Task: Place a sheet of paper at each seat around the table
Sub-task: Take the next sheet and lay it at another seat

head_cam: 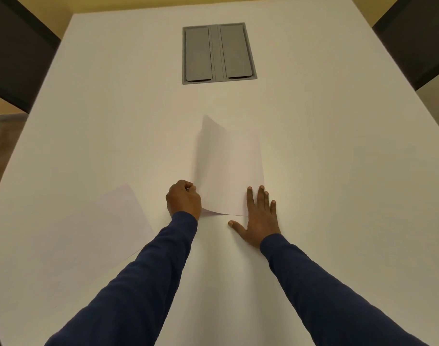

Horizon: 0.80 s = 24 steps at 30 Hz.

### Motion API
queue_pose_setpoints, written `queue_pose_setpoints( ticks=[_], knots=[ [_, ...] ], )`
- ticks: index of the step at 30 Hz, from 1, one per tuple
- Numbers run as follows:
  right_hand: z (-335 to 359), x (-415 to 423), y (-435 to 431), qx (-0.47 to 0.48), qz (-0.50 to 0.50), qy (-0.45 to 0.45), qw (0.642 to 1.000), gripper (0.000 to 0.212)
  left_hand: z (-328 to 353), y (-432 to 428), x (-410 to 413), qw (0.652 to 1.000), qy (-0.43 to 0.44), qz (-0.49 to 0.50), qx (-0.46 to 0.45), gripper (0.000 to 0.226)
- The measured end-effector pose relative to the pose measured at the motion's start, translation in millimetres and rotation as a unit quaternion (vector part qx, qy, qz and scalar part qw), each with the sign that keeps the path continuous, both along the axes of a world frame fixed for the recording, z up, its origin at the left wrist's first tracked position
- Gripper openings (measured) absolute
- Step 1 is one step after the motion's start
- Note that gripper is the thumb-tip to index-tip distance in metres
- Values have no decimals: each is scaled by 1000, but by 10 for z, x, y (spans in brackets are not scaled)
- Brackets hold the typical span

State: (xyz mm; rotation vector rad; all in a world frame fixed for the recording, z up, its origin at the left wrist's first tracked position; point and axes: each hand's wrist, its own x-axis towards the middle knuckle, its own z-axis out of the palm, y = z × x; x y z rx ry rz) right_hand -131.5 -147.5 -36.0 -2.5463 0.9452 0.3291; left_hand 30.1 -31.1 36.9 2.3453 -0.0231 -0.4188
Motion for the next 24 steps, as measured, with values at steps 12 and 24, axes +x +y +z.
queue_pose_setpoints(
  ticks=[12, 24],
  knots=[
    [1323, 181, 3, 54, -92, -192, 976, 113, 1249, 718, 98, 961, -233, -133, -63, 16],
    [3202, 194, 374, 61, -143, -415, 896, 75, 2461, 2011, 495, 888, -358, -226, -180, 11]
  ],
)
